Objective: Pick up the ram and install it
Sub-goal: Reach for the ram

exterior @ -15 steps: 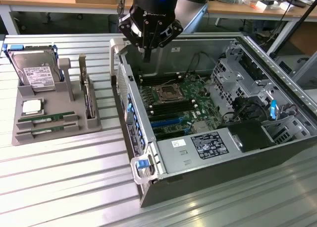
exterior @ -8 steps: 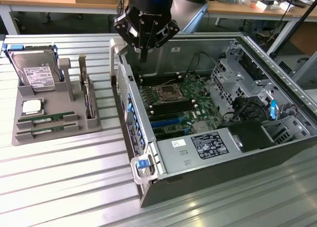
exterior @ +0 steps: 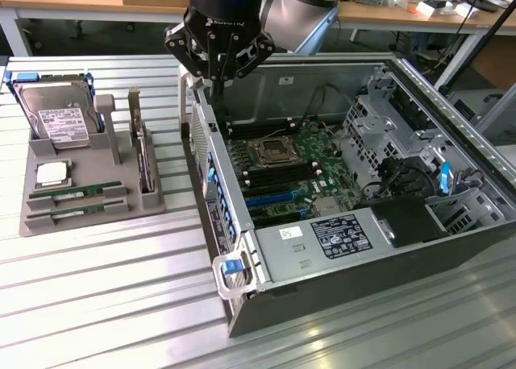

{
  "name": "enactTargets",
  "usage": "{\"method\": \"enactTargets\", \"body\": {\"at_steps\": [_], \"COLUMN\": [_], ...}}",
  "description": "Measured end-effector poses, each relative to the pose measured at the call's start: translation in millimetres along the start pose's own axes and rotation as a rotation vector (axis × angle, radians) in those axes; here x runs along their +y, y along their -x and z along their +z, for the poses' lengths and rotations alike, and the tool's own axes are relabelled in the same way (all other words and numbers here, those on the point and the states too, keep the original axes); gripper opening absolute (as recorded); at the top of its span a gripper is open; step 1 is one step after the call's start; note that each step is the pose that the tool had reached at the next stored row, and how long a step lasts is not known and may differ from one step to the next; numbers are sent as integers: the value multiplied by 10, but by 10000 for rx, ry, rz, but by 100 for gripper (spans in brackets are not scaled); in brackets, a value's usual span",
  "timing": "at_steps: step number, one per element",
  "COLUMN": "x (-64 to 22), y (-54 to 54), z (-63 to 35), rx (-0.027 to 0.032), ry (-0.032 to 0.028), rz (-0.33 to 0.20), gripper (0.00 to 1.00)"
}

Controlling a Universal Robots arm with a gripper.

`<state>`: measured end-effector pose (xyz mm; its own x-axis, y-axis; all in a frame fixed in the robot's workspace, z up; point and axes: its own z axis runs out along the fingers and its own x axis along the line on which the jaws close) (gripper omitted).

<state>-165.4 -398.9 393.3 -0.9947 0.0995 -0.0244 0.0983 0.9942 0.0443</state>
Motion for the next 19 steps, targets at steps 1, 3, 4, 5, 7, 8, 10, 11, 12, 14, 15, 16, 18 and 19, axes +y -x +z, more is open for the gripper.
{"method": "enactTargets", "body": {"at_steps": [1,3,4,5,7,8,10,11,12,14,15,16,18,19], "x": [-2,-7,-9,-11,-15,-18,-23,-26,-28,-33,-35,-37,-43,-44], "y": [-24,-69,-94,-108,-156,-182,-235,-258,-288,-333,-353,-378,-430,-447], "z": [0,-2,-2,-3,-5,-5,-6,-7,-8,-9,-10,-11,-12,-13], "rx": [-1,0,0,0,0,0,-1,-1,-1,0,-1,0,0,0], "ry": [1,0,1,1,0,0,1,1,1,0,1,0,1,0], "rz": [0,-1,0,-1,0,0,0,0,-1,-1,0,0,-1,0], "gripper": [10,10,10,10,10,10,10,10,10,10,10,10,10,10]}}
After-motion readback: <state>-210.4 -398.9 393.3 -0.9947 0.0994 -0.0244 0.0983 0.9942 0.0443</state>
